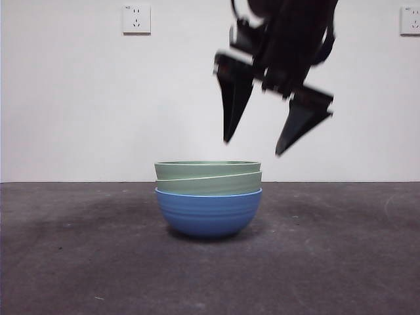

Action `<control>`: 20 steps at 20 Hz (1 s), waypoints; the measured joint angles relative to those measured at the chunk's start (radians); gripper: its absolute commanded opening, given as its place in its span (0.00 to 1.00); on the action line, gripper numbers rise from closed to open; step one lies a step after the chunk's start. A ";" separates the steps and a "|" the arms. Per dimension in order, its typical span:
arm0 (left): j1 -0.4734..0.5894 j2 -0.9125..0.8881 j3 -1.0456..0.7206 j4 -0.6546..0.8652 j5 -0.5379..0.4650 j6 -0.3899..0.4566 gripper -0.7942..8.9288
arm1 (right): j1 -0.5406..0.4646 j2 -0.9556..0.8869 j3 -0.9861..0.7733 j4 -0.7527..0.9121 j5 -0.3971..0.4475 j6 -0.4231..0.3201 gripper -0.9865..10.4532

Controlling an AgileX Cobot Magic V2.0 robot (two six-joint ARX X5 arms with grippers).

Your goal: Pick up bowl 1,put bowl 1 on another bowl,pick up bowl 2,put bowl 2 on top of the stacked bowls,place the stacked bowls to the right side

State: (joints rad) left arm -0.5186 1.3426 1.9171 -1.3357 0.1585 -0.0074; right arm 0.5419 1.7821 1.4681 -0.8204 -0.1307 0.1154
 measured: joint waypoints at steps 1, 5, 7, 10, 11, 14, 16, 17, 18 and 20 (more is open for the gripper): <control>0.000 -0.018 0.000 0.000 0.000 0.000 0.38 | -0.007 0.028 0.000 0.003 0.000 0.006 0.47; 0.000 -0.074 0.000 0.000 0.000 0.000 0.38 | -0.030 0.106 0.000 0.007 -0.017 0.019 0.47; 0.000 -0.081 0.000 0.000 0.000 0.000 0.38 | -0.032 0.121 0.000 0.019 -0.047 0.027 0.47; 0.000 -0.079 0.000 0.000 0.000 0.000 0.38 | -0.031 0.148 0.000 0.034 -0.079 0.046 0.40; 0.000 -0.079 0.000 0.000 0.000 0.000 0.38 | -0.031 0.153 0.000 0.033 -0.079 0.048 0.33; 0.000 -0.079 0.000 0.000 0.000 0.000 0.38 | -0.032 0.153 0.000 0.032 -0.079 0.051 0.22; 0.000 -0.079 0.000 0.000 0.000 0.000 0.38 | -0.032 0.153 0.000 0.029 -0.079 0.051 0.22; 0.000 -0.079 0.000 0.000 0.000 0.000 0.38 | -0.032 0.153 0.000 0.028 -0.079 0.053 0.18; 0.000 -0.079 0.000 0.000 0.000 0.000 0.38 | -0.032 0.153 0.000 0.029 -0.079 0.054 0.12; 0.000 -0.079 0.000 0.000 0.000 0.000 0.38 | -0.033 0.153 0.002 0.034 -0.083 0.057 0.08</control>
State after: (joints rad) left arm -0.5190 1.2636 1.9171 -1.3357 0.1589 -0.0074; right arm 0.5087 1.9350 1.4704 -0.7868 -0.2138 0.1726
